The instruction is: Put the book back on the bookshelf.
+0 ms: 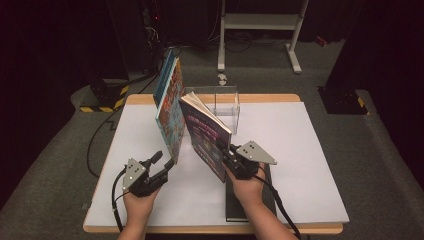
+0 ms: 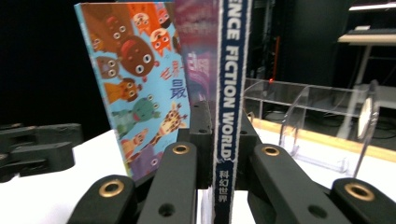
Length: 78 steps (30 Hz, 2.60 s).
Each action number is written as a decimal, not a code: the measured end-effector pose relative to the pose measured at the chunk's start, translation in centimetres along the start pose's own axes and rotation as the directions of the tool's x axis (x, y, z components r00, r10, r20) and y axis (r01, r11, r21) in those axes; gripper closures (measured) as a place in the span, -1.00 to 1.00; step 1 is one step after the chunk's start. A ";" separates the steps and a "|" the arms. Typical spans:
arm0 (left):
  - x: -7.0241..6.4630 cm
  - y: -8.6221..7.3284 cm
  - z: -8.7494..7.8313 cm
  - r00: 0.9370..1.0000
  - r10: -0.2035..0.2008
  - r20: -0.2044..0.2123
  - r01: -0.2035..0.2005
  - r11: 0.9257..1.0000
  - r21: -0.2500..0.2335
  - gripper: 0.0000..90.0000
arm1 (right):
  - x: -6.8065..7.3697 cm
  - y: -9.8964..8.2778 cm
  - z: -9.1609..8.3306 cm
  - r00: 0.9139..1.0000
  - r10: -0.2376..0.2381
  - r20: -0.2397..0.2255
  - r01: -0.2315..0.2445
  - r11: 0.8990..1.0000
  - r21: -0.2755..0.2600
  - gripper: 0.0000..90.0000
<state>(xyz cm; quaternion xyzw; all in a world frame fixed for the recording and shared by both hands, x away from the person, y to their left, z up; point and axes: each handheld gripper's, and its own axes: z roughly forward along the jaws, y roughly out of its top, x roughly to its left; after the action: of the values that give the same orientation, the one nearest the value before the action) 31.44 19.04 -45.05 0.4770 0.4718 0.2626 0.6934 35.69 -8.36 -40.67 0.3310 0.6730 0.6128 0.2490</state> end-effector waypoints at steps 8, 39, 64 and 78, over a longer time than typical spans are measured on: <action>-0.7 -0.2 0.2 1.000 -0.019 0.022 0.018 1.000 0.024 0.05 | 0.2 -0.2 -0.6 1.000 0.005 -0.028 -0.005 1.000 0.005 0.75; -7.0 1.8 5.4 0.994 0.001 0.105 -0.008 0.998 0.066 -0.04 | -0.4 -2.7 -2.3 0.991 0.102 -0.091 -0.093 0.992 0.090 0.67; -7.1 2.3 7.5 0.997 -0.006 0.076 0.001 0.998 0.066 -0.05 | 1.4 -3.0 -2.3 0.973 0.087 -0.215 -0.056 0.988 0.147 0.51; -6.5 2.4 7.5 0.997 -0.029 0.077 0.024 0.998 0.064 -0.06 | 1.9 -3.2 -1.8 0.964 0.097 -0.247 -0.058 0.985 0.160 0.42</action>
<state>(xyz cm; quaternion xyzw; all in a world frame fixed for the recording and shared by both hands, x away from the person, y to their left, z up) 35.73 11.56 -39.52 0.5023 0.4589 0.2196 0.6992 32.65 -8.19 -43.49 0.2938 0.7303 0.6067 0.1105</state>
